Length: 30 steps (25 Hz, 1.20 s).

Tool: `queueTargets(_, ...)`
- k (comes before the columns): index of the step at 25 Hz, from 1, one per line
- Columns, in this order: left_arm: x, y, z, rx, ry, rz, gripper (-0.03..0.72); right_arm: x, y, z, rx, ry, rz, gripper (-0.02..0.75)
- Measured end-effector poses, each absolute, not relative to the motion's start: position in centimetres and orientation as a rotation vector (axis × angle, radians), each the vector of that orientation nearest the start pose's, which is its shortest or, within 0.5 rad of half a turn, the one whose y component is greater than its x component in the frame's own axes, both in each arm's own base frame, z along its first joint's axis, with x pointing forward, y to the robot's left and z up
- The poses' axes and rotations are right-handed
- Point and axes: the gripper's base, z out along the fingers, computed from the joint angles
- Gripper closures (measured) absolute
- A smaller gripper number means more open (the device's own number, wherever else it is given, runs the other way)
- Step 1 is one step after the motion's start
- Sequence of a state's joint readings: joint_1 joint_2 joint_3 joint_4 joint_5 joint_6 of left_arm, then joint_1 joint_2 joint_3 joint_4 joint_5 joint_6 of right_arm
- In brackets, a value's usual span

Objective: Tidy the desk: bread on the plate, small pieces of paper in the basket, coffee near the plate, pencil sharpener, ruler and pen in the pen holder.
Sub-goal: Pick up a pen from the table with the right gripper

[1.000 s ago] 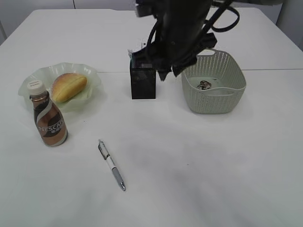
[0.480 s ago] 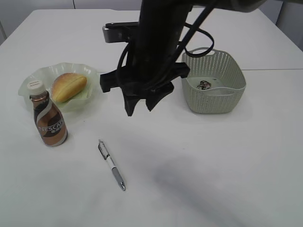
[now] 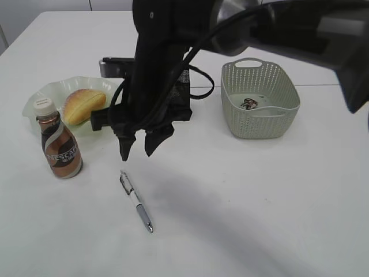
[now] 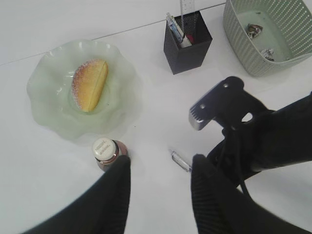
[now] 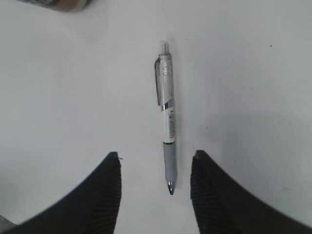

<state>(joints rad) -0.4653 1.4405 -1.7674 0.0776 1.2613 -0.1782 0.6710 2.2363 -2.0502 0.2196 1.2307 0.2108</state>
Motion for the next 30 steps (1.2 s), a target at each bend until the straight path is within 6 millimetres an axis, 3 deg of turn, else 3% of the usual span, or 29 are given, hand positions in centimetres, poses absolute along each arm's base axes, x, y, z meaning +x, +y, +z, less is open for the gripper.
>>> queueTargets(11,25.5,-12.1,46.1,0.342,2.4,-0.199,0.381,35.0,34.3,15.9,-0.783,3.012,0.264,0.386)
queueTargets(21,25.5,-12.1,46.1,0.342,2.4,-0.202,0.381,35.5,34.7,16.3,-0.798,2.958,0.226,0.385)
queueTargets(30,25.5,-12.2,46.1,0.343,2.401,-0.208,0.381,36.3,35.4,14.7,-0.798,2.956,0.225,0.385)
